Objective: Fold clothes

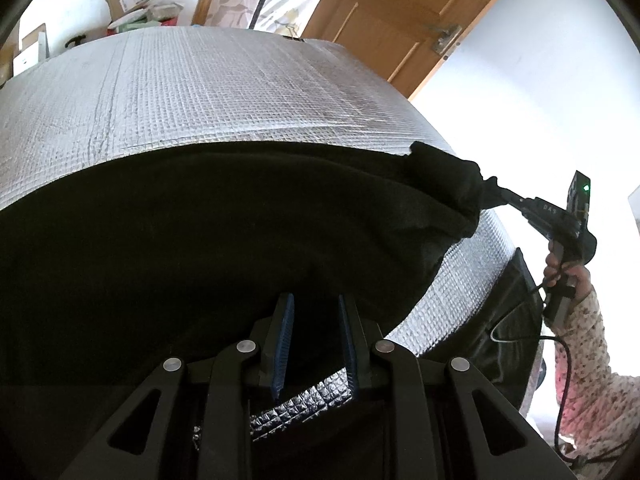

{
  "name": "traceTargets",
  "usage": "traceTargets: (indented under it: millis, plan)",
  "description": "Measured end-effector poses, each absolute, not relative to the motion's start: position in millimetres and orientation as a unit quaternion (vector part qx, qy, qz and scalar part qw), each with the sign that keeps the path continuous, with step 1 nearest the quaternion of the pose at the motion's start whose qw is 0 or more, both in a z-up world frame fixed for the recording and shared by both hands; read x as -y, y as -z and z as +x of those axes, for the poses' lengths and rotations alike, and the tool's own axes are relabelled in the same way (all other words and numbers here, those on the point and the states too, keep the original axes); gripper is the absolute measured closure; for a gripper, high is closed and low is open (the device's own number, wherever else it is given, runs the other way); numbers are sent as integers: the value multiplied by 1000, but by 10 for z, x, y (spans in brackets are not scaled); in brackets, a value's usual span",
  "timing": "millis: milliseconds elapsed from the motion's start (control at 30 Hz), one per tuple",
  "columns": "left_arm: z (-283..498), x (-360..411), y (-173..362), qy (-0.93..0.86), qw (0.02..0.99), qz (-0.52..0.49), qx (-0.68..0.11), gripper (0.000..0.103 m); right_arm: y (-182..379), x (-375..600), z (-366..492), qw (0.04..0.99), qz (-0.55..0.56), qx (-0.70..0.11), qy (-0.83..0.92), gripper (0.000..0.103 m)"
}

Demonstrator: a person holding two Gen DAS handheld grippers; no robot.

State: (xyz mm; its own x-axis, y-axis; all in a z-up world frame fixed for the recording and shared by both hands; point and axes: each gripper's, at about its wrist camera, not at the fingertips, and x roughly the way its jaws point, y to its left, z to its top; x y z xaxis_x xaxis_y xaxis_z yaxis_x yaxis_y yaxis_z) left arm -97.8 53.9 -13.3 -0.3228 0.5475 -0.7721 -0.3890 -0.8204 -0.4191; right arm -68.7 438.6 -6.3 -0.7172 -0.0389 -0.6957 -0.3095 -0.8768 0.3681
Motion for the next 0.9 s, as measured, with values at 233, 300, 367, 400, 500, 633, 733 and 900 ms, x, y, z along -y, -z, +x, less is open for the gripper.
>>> traceTargets:
  millis: [233,300,367,400,500,633,733,900]
  plan:
    - [-985,-535,132,-809,290,-506,77,80,141,-4643,-752,116,-369,-244,-889,97]
    - [-986,-527,131,-809,290,-506,78,80,152,-4687,-753,126,-366,-241,-890,97]
    - [-989,-525,134,-808,290,-506,78,80,160,-4741,-740,138,-361,-243,-890,97]
    - [-991,-528,134,-808,290,-507,78,80,165,-4776,-727,143,-358,-246,-890,97]
    - [-998,-531,138,-809,290,-507,76,80,192,-4871,-676,153,-350,-256,-888,97]
    - [-1005,-535,138,-809,289,-506,76,80,208,-4961,-632,173,-348,-257,-885,97]
    - [-1001,-543,138,-809,288,-506,75,80,199,-5027,-617,183,-344,-260,-883,97]
    - [-1019,-533,148,-809,289,-506,77,80,257,-5100,-638,191,-352,-268,-876,97]
